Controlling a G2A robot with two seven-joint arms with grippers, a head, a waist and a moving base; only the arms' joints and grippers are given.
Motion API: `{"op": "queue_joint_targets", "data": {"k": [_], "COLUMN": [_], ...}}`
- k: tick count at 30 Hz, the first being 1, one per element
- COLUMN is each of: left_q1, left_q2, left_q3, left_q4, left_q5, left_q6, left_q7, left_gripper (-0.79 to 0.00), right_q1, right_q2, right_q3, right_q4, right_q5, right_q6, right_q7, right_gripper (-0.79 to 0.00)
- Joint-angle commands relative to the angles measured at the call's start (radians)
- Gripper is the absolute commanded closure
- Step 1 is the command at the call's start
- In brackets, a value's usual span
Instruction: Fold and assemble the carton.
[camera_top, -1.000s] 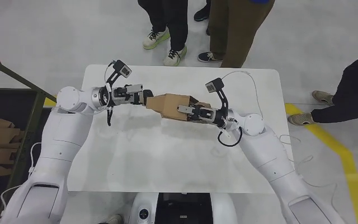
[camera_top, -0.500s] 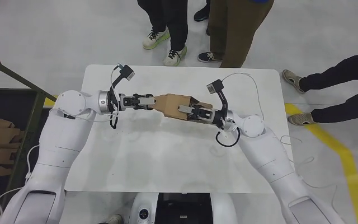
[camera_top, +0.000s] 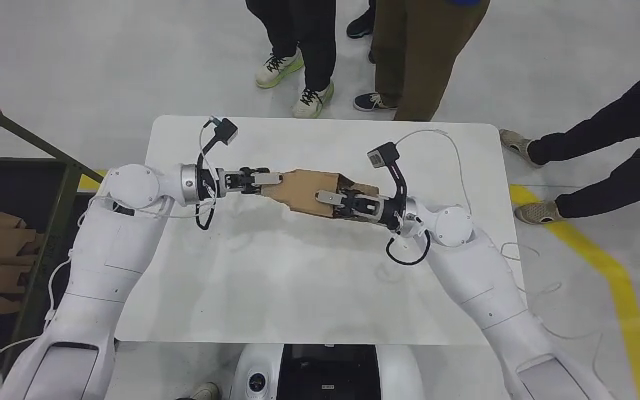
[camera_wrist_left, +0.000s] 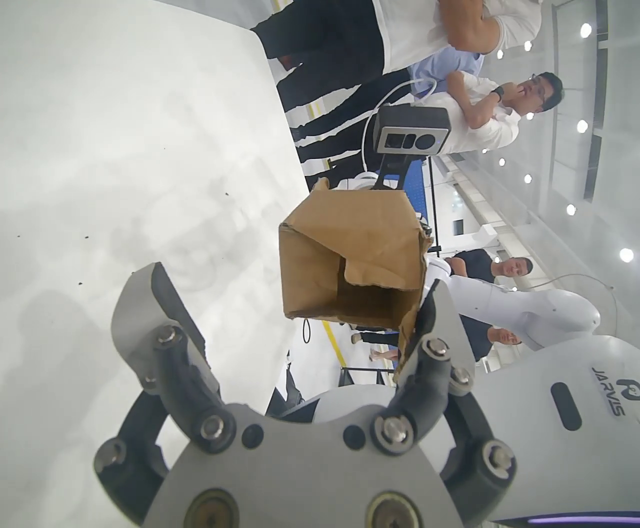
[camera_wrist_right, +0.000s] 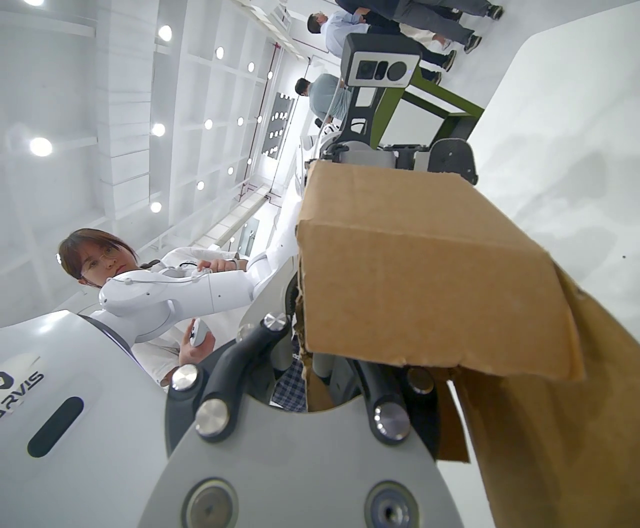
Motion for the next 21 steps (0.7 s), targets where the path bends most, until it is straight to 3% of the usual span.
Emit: {"op": "queue_joint_targets", "data": {"k": [1, 21], "left_q1": [-0.003, -0.003], "left_q2": [0.001, 0.003], "left_q3": [0.003, 0.038], "left_q4": [0.013, 0.02], "left_q5": [0.001, -0.006], "left_q6": [0.002, -0.022], "left_q7": [0.002, -0.007], "left_gripper": [-0.785, -0.785], "right_q1": [-0.003, -0.006], "right_q2": [-0.001, -0.004], "right_q3": [-0.002, 0.0], "right_q4": [-0.007, -0.01], "right_q5": [0.018, 0.098], "right_q6": [0.0, 0.007], "right_q7": [0.009, 0.036], "right_gripper": [0.0, 0.0]}}
